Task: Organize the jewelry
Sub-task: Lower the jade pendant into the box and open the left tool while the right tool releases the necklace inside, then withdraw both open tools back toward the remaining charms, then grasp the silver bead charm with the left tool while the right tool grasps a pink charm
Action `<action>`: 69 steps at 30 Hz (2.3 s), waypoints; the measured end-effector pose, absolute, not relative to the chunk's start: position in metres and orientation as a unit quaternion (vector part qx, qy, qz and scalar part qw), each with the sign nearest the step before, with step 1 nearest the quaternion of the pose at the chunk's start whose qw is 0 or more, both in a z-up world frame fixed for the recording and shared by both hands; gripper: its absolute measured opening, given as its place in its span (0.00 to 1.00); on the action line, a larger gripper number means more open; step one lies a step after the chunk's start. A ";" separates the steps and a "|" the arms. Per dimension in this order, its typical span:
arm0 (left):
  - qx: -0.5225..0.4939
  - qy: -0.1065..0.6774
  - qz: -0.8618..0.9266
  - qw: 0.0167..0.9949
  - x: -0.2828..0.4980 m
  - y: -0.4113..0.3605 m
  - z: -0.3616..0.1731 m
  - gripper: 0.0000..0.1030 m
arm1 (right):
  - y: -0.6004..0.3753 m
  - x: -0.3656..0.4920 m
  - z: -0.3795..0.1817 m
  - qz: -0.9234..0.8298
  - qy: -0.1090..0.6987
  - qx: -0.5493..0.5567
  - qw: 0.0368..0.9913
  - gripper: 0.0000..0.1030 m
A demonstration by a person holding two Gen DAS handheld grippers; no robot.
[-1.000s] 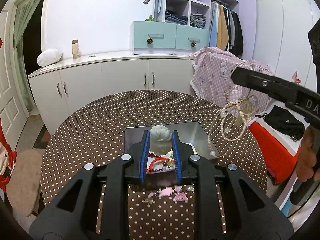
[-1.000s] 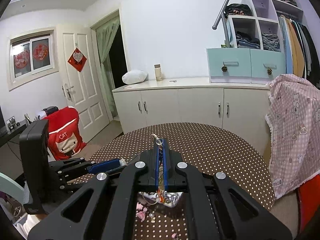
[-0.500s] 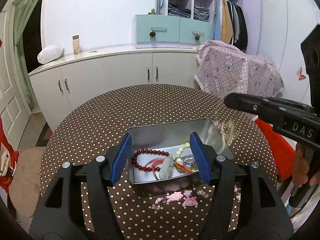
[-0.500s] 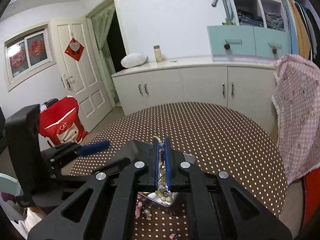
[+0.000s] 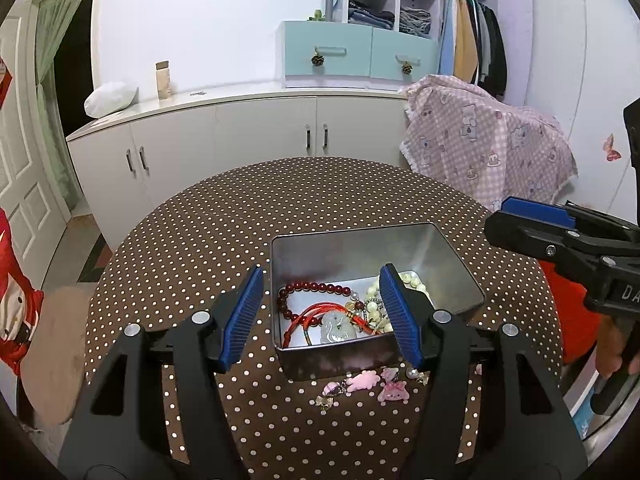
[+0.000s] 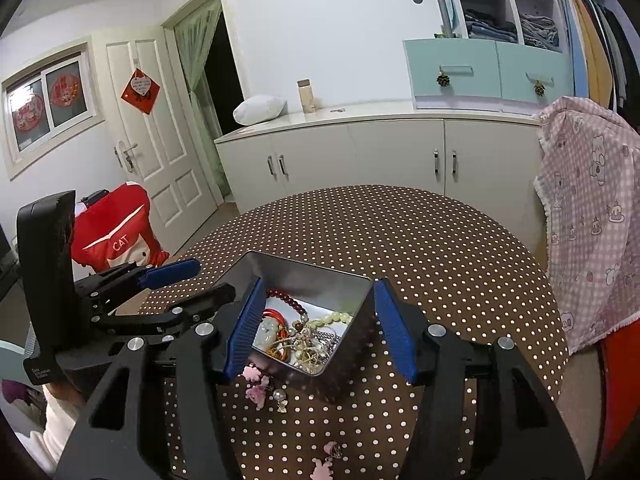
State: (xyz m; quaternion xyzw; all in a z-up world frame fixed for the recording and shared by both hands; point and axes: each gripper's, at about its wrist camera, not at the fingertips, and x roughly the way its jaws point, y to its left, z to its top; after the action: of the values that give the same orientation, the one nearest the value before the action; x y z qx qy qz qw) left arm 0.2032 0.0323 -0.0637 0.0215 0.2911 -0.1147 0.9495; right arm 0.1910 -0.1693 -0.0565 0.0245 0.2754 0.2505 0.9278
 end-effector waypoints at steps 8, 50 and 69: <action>0.019 0.292 -0.110 0.950 0.195 0.035 -0.065 0.58 | -0.173 0.184 -0.060 0.244 0.281 0.023 0.928 0.55; -0.004 0.358 -0.133 0.924 0.130 0.028 -0.124 0.61 | -0.178 0.127 -0.150 0.174 0.341 -0.024 0.923 0.14; -0.015 0.382 -0.214 0.899 0.174 -0.025 -0.126 0.42 | -0.210 0.133 -0.138 0.169 0.330 0.021 0.928 0.14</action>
State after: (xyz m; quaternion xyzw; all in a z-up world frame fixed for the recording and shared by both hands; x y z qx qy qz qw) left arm 0.1738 -0.0251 -0.1256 -0.0154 0.3821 -0.2141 0.8989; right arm 0.1331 -0.2102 -0.1380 0.0209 0.3303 0.1693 0.9283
